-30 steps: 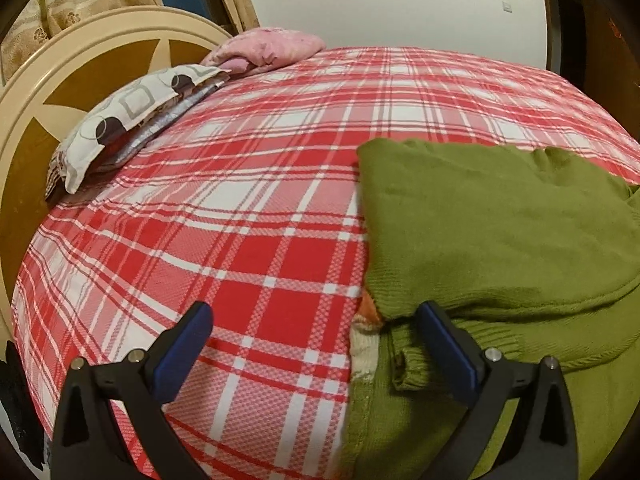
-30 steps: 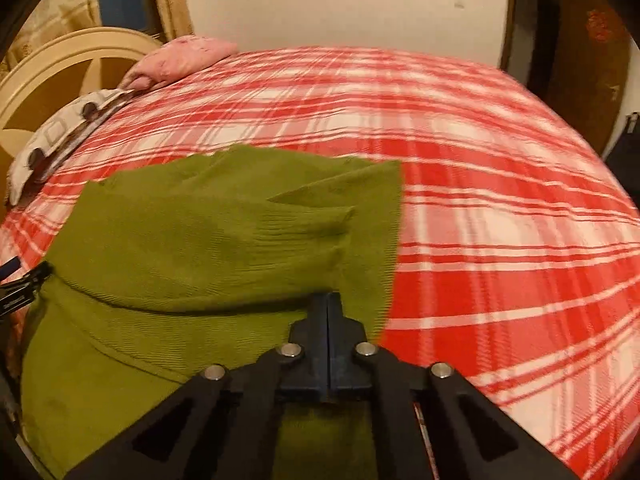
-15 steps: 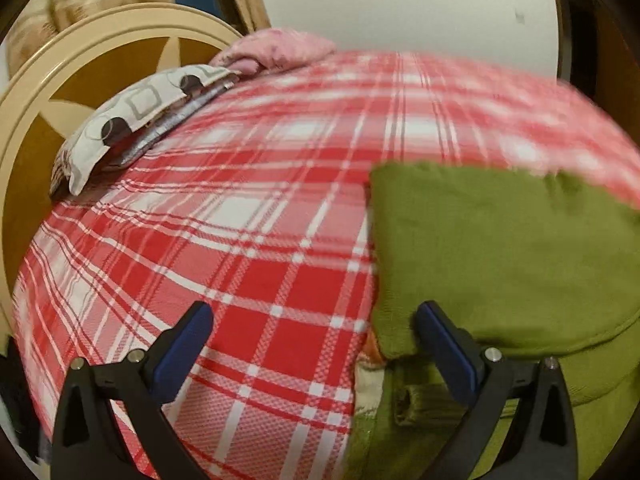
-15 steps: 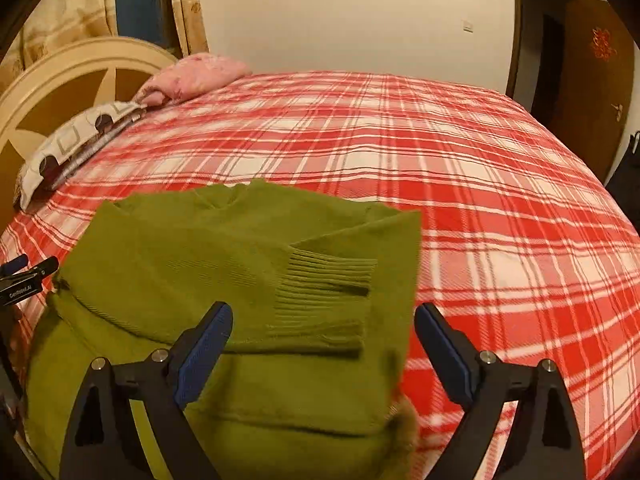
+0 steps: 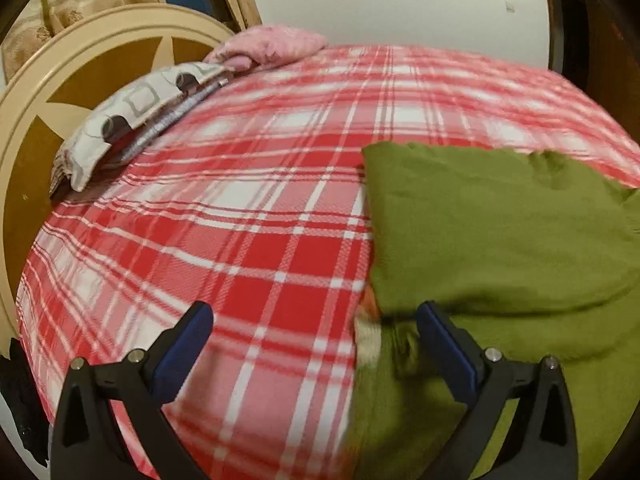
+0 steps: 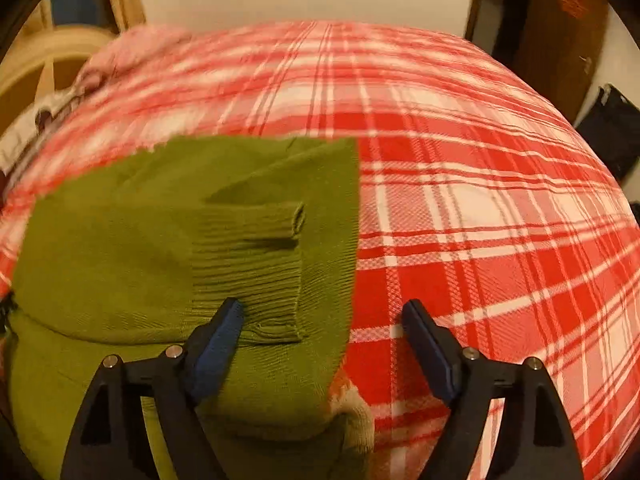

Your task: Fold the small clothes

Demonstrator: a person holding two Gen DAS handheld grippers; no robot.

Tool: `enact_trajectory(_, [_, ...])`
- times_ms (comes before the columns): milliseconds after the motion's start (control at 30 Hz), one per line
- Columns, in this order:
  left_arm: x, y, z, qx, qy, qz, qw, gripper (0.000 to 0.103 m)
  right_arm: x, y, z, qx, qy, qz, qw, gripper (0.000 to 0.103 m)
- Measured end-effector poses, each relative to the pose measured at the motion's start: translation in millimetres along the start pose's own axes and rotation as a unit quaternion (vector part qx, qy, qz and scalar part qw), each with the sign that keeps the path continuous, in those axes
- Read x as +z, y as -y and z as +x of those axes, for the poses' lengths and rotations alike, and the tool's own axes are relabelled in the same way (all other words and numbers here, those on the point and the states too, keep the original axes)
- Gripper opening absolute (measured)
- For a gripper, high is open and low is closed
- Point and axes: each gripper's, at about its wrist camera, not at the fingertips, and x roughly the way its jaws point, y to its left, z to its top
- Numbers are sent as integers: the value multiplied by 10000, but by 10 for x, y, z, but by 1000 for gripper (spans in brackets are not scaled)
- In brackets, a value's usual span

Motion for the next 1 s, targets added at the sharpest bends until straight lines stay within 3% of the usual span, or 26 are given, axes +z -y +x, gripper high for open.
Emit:
enact_trajectory(167, [-254, -97, -409, -60, 140, 150, 9998, 103, -321, -42, -488, 363, 260, -253, 9987, 82])
enact_trajectory(367, [-561, -208, -852, -310, 257, 118, 9991, 103, -870, 19, -1063, 684, 557, -116, 9960, 82])
enact_trajectory(667, [-959, -352, -1187, -455, 179, -11, 9988, 103, -1533, 79, -1484, 658, 683, -167, 9954, 83])
enact_trajectory(900, [-1492, -535, -1374, -670, -236, 87, 9974, 103, -1954, 97, -1695, 702, 634, -191, 9953, 82])
enact_trajectory(1000, [-1748, -619, -1473, -538, -268, 146, 9981, 100, -2208, 112, -1717, 696, 561, -175, 9958, 83])
